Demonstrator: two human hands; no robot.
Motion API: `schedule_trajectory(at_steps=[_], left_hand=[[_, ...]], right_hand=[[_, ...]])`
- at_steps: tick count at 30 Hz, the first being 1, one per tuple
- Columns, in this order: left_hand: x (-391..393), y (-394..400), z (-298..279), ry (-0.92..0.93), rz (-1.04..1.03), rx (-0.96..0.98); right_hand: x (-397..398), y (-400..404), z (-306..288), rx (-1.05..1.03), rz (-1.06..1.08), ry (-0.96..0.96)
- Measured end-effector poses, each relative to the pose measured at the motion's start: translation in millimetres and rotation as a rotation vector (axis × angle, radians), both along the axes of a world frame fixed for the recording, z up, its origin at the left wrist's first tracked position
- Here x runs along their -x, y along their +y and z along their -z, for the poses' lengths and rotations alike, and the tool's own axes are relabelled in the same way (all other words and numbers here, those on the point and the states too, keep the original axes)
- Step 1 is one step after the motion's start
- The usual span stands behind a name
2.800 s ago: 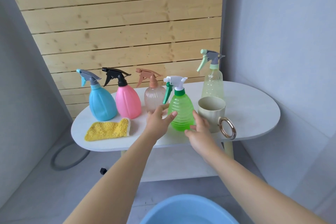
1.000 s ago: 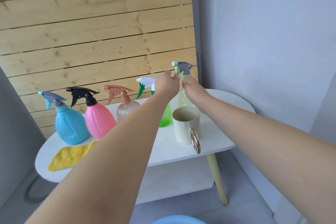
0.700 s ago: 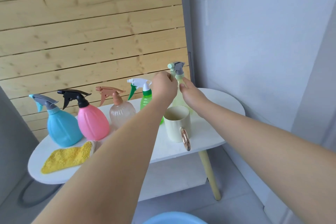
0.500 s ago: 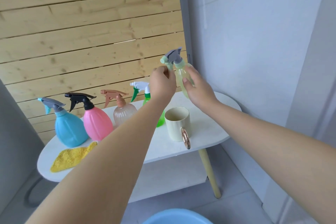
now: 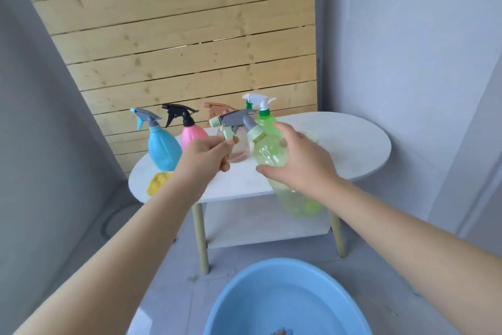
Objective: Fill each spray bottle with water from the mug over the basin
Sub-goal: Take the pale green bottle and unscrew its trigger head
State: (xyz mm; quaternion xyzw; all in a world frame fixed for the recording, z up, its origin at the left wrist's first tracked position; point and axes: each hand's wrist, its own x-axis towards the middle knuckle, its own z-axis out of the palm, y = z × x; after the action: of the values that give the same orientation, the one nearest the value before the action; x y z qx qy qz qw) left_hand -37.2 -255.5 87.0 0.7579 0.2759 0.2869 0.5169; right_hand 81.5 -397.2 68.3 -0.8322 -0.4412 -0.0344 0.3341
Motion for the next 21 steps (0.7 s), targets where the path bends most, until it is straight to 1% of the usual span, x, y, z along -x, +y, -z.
schedule_trajectory(at_steps=[3,11,14,21], left_hand=[[21,1,34,0.076,-0.015,0.098],[48,5,129,0.197,-0.118,0.079],[52,2,161,0.232,-0.143,0.125],[58,-11,230,0.334,-0.197,0.234]], right_hand=[[21,7,36,0.116,-0.025,0.099],[48,17,134,0.215,-0.099,0.386],[50,17,165,0.257,-0.14,0.453],[61,-7,224,0.347,-0.175,0.412]])
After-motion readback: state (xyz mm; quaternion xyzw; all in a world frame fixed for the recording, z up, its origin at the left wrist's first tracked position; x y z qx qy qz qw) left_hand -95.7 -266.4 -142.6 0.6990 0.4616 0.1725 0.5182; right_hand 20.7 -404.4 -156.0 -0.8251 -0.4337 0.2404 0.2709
